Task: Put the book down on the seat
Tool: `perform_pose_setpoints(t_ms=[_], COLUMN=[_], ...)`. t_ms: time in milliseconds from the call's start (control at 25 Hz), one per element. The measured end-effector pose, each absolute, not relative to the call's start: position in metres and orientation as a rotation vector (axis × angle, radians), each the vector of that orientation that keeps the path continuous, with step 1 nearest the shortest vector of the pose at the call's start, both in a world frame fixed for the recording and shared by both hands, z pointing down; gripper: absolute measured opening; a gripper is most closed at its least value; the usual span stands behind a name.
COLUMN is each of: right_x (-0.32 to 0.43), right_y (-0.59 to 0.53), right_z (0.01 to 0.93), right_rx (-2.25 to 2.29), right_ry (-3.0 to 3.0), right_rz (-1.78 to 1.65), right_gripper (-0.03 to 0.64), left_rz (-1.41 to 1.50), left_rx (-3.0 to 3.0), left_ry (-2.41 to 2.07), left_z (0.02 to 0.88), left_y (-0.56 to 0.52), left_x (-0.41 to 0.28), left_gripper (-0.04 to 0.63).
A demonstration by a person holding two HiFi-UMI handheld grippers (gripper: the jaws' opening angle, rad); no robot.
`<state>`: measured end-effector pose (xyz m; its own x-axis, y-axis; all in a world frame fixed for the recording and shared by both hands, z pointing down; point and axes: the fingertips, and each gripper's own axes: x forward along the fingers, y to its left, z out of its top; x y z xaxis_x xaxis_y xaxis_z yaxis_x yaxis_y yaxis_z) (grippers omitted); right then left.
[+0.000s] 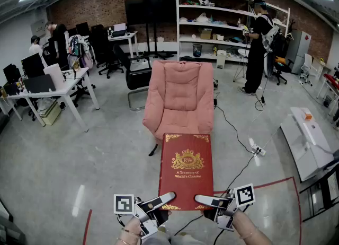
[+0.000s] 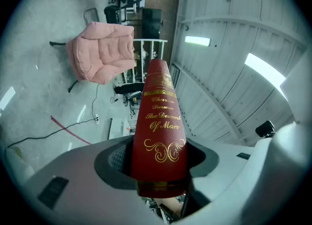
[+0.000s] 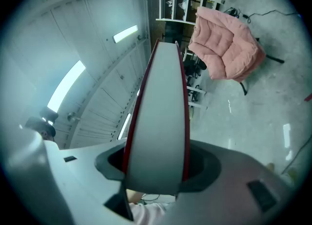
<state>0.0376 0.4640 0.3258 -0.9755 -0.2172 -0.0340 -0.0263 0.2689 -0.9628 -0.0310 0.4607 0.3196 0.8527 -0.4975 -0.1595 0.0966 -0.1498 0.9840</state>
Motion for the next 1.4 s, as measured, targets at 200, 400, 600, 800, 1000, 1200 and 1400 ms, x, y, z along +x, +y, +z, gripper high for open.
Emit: perform_pose_setpoints(t_ms=[200,400,600,800,1000,1200,1400], right_x=[0.054,0.068,0.07,0.07,0.06,0.047,0.038], right_y=[0.466,0.461,0.444,0.415,0.377,0.333,0.295], right_z=[0.329,0.333,0.338,0.349,0.353,0.36,0.359], right_rx=[-0.218,-0.203,-0.181,-0.189,-0.19,-0.205,-0.199], right_ry=[2.375,2.37,2.348,2.348,2.341,2.336,2.334], right_rz=[-1.784,-1.795,-1.804,-1.815,-1.827,-1.852,-1.866], right_gripper=[0.258,0.258,0.259,0.259,0.259,0.259,0.259], left_rz=[-0.544,-0.551,-0.542,-0.543,-0.548,-0.551,-0.579], left_rx=[1.651,1.643,1.636,1.628,1.63,1.616,1.59], left_ry=[-0.322,-0.333,-0.344,-0.349,-0.351,-0.364,-0.362], left_z=[0.322,0.325,0.33,0.34,0.347,0.355,0.353], left_y=[0.462,0.459,0.442,0.413,0.375,0.331,0.294], left_x=[-0.014,0.001,0.003,0.002,-0.007,-0.021,-0.029], left_gripper=[0.25,0.25,0.25,0.25,0.25,0.249,0.249])
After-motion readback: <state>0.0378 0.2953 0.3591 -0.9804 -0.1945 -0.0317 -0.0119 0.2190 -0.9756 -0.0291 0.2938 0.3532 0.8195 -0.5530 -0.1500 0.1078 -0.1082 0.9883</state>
